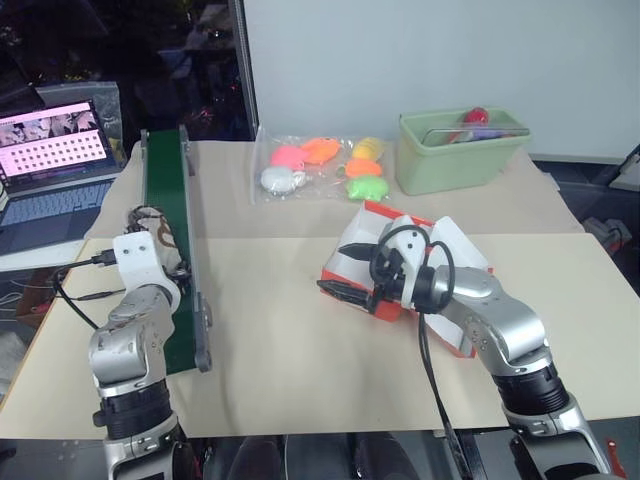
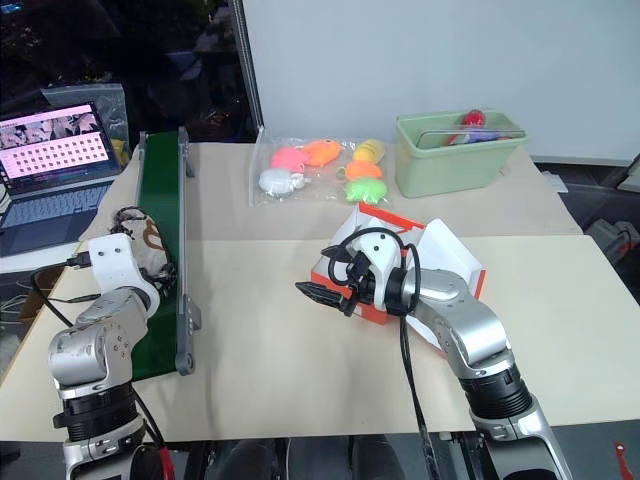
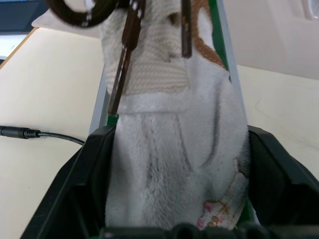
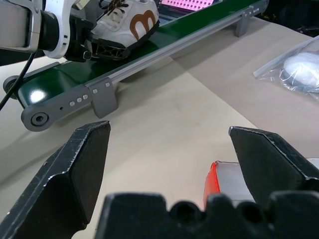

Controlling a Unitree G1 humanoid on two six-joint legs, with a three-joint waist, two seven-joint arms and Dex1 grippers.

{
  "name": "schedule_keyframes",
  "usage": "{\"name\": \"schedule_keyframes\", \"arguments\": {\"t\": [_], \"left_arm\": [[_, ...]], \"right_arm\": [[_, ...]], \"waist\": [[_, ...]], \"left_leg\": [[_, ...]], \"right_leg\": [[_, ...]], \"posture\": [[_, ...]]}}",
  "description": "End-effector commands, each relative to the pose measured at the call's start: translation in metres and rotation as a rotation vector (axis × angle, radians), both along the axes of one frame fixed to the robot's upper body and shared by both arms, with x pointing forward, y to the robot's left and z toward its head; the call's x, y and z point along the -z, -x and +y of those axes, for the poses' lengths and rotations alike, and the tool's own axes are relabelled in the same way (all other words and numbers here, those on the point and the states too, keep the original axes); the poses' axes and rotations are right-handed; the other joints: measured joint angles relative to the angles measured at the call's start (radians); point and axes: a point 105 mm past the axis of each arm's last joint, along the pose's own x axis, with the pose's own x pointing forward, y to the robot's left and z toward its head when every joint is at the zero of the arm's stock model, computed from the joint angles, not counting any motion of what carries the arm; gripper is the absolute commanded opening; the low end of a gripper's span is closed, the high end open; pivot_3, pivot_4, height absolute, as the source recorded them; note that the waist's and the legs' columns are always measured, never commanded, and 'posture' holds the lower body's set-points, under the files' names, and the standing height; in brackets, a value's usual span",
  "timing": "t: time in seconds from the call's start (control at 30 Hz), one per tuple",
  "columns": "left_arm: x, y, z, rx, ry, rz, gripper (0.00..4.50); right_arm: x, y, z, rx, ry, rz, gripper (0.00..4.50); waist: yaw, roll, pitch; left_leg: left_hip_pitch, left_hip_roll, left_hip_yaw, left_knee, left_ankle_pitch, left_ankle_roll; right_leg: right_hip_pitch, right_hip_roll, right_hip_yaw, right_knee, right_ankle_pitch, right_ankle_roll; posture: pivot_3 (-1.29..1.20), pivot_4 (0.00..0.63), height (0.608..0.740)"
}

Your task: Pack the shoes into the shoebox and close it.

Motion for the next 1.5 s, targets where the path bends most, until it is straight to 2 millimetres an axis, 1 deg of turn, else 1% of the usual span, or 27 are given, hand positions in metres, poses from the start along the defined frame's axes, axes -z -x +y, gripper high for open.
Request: {"name": "schedule_keyframes", "arguments": {"t": [0.03, 0.17, 0.3, 0.33, 0.37, 0.4, 0.5, 0.53, 0.57, 0.63, 0.67, 0.7, 0.73, 0.8, 0.83, 0.87, 0.93, 1.0, 1.03, 1.1, 1.13, 1.23, 1.4, 1.5], "left_arm": [[0.015, 0.0, -0.007, 0.026, 0.024, 0.065, 2.89], [0.014, 0.001, -0.006, 0.023, 0.022, 0.069, 2.82], [0.014, 0.0, -0.005, 0.017, 0.017, 0.072, 2.82], [0.011, -0.001, -0.004, 0.01, 0.013, 0.058, 2.82], [0.002, -0.003, 0.0, -0.018, -0.007, 0.016, 2.82], [-0.012, -0.005, 0.005, -0.05, -0.046, -0.055, 2.82], [-0.056, -0.009, 0.012, -0.082, -0.239, -0.227, 2.82], [-0.068, -0.01, 0.011, -0.087, -0.287, -0.276, 2.82], [-0.08, -0.01, 0.008, -0.084, -0.346, -0.329, 2.82], [-0.097, -0.011, 0.0, -0.074, -0.398, -0.42, 2.82], [-0.104, -0.011, -0.006, -0.061, -0.391, -0.471, 2.82], [-0.107, -0.012, -0.013, -0.039, -0.366, -0.508, 2.82], [-0.11, -0.012, -0.021, -0.017, -0.332, -0.546, 2.82], [-0.112, -0.013, -0.032, 0.023, -0.285, -0.584, 2.82], [-0.113, -0.017, -0.049, 0.118, -0.253, -0.609, 2.82], [-0.113, -0.018, -0.079, 0.283, -0.19, -0.634, 2.82], [-0.113, -0.014, -0.119, 0.512, -0.102, -0.665, 2.82], [-0.109, -0.004, -0.146, 0.682, 0.018, -0.658, 2.82], [-0.106, 0.004, -0.163, 0.802, 0.068, -0.64, 2.82], [-0.096, 0.017, -0.184, 0.966, 0.11, -0.581, 2.82], [-0.093, 0.021, -0.189, 1.014, 0.116, -0.564, 2.82], [-0.092, 0.022, -0.188, 1.06, 0.088, -0.539, 2.82], [-0.092, 0.02, -0.191, 1.091, 0.075, -0.529, 2.82], [-0.094, 0.017, -0.191, 1.094, 0.068, -0.531, 2.82]], "right_arm": [[-0.015, 0.002, -0.002, -0.003, -0.025, -0.049, 4.5], [-0.016, 0.001, -0.004, 0.004, -0.025, -0.05, 4.5], [-0.016, 0.001, -0.004, 0.008, -0.027, -0.05, 4.5], [-0.016, 0.001, -0.005, 0.01, -0.028, -0.05, 4.5], [-0.017, 0.0, -0.005, 0.015, -0.03, -0.053, 4.5], [-0.018, -0.002, -0.005, 0.023, -0.035, -0.055, 4.5], [-0.022, -0.007, -0.005, 0.045, -0.054, -0.065, 4.5], [-0.025, -0.009, -0.006, 0.055, -0.068, -0.069, 4.5], [-0.03, -0.014, -0.006, 0.078, -0.096, -0.076, 4.5], [-0.039, -0.03, -0.01, 0.171, -0.16, -0.069, 4.5], [-0.045, -0.044, -0.014, 0.247, -0.216, -0.041, 4.5], [-0.052, -0.053, -0.016, 0.297, -0.267, -0.025, 4.5], [-0.062, -0.057, -0.014, 0.313, -0.331, -0.005, 4.5], [-0.074, -0.06, -0.011, 0.316, -0.406, 0.017, 4.5], [-0.082, -0.063, -0.01, 0.324, -0.481, 0.061, 4.5], [-0.088, -0.066, -0.008, 0.324, -0.574, 0.134, 4.5], [-0.092, -0.069, -0.001, 0.304, -0.676, 0.248, 4.5], [-0.089, -0.066, 0.007, 0.261, -0.675, 0.315, 4.5], [-0.085, -0.062, 0.014, 0.218, -0.674, 0.368, 4.5], [-0.078, -0.054, 0.023, 0.149, -0.633, 0.438, 4.5], [-0.075, -0.052, 0.026, 0.137, -0.606, 0.449, 4.5], [-0.069, -0.049, 0.03, 0.121, -0.543, 0.471, 4.5], [-0.07, -0.048, 0.035, 0.11, -0.525, 0.496, 4.5], [-0.072, -0.047, 0.039, 0.106, -0.547, 0.508, 4.5]], "waist": [[0.0, 0.0, 0.0], [0.0, 0.0, 0.0], [-0.001, 0.0, 0.0], [-0.001, 0.0, 0.0], [-0.001, 0.0, 0.0], [-0.001, 0.0, 0.0], [-0.003, -0.004, 0.002], [-0.005, -0.007, 0.004], [-0.007, -0.007, 0.004], [-0.01, -0.007, 0.004], [-0.011, -0.007, 0.003], [-0.008, -0.007, 0.003], [-0.005, -0.007, 0.003], [-0.001, -0.007, 0.003], [0.0, -0.007, 0.003], [0.0, -0.007, 0.003], [0.001, -0.007, 0.003], [0.003, -0.007, 0.003], [0.002, -0.007, 0.003], [-0.004, -0.007, 0.003], [-0.007, -0.007, 0.003], [-0.014, -0.006, 0.004], [-0.018, -0.006, 0.004], [-0.016, -0.006, 0.004]], "left_leg": [[0.001, 0.0, 0.0, 0.0, 0.0, 0.0], [0.006, 0.0, 0.0, 0.0, 0.0, 0.0], [0.007, 0.0, 0.0, 0.0, 0.0, 0.0], [0.007, 0.0, 0.0, 0.0, 0.0, 0.0], [0.007, 0.0, 0.0, 0.0, 0.0, 0.0], [0.007, 0.0, 0.0, 0.0, 0.0, 0.0], [0.006, 0.0, 0.0, 0.0, 0.0, 0.0], [0.005, 0.001, -0.001, 0.0, 0.0, 0.0], [0.003, 0.001, -0.001, 0.0, 0.0, 0.0], [0.0, 0.001, 0.0, 0.0, 0.0, -0.001], [-0.004, 0.001, 0.0, 0.0, -0.001, -0.001], [-0.008, 0.001, 0.0, 0.0, -0.001, -0.001], [-0.012, 0.001, 0.0, 0.0, 0.0, -0.002], [-0.015, 0.001, 0.0, -0.001, 0.001, -0.003], [-0.017, 0.0, 0.0, -0.001, 0.001, -0.003], [-0.019, 0.0, -0.001, -0.001, 0.001, -0.003], [-0.02, -0.001, -0.001, -0.001, 0.001, -0.003], [-0.022, -0.002, -0.001, -0.001, 0.001, -0.003], [-0.023, -0.003, -0.001, -0.001, 0.001, -0.003], [-0.023, -0.004, -0.001, -0.001, 0.001, -0.003], [-0.023, -0.004, -0.001, -0.001, 0.001, -0.003], [-0.023, -0.004, -0.001, -0.001, 0.002, -0.002], [-0.018, -0.003, -0.001, -0.001, 0.003, 0.0], [-0.018, -0.003, -0.001, -0.001, 0.003, 0.0]], "right_leg": [[0.002, 0.0, 0.0, 0.0, 0.0, 0.0], [0.007, 0.0, 0.0, -0.001, 0.0, 0.001], [0.007, 0.0, 0.0, -0.001, -0.001, 0.001], [0.007, 0.0, 0.0, -0.001, -0.001, 0.001], [0.007, 0.0, 0.0, -0.001, -0.001, 0.001], [0.007, 0.0, 0.0, -0.001, -0.001, 0.001], [0.006, 0.0, 0.0, -0.001, 0.0, 0.001], [0.005, 0.001, 0.0, -0.001, 0.0, 0.0], [0.004, 0.001, 0.0, -0.002, 0.0, 0.0], [0.002, 0.0, 0.0, -0.003, 0.0, 0.0], [-0.002, 0.0, 0.0, -0.004, 0.0, 0.0], [-0.008, 0.0, 0.002, -0.002, 0.001, 0.0], [-0.013, 0.0, 0.002, -0.001, 0.002, 0.0], [-0.015, -0.002, 0.001, 0.0, 0.002, 0.0], [-0.016, -0.002, 0.0, 0.001, 0.002, 0.0], [-0.017, -0.003, -0.002, 0.001, 0.002, 0.0], [-0.017, -0.005, -0.003, 0.001, 0.002, 0.0], [-0.017, -0.008, -0.005, 0.001, 0.003, 0.001], [-0.017, -0.01, -0.006, 0.0, 0.003, 0.001], [-0.017, -0.011, -0.007, -0.001, 0.003, 0.002], [-0.017, -0.011, -0.007, -0.001, 0.003, 0.002], [-0.017, -0.008, -0.007, 0.0, 0.003, 0.002], [-0.014, -0.006, -0.007, -0.002, 0.003, 0.002], [-0.014, -0.006, -0.007, -0.003, 0.002, 0.002]], "posture": [[0.0, 0.15, 0.729], [0.0, 0.15, 0.729], [0.0, 0.15, 0.729], [0.0, 0.15, 0.729], [0.0, 0.15, 0.729], [0.0, 0.15, 0.729], [0.0, 0.15, 0.729], [0.0, 0.15, 0.729], [0.0, 0.15, 0.729], [0.0, 0.15, 0.729], [0.0, 0.15, 0.729], [0.0, 0.15, 0.729], [0.0, 0.15, 0.729], [0.0, 0.15, 0.729], [0.0, 0.15, 0.729], [0.0, 0.15, 0.729], [0.0, 0.15, 0.729], [0.0, 0.15, 0.729], [0.0, 0.15, 0.729], [0.0, 0.15, 0.729], [0.0, 0.15, 0.729], [0.0, 0.15, 0.729], [0.0, 0.15, 0.729], [0.0, 0.15, 0.729]]}}
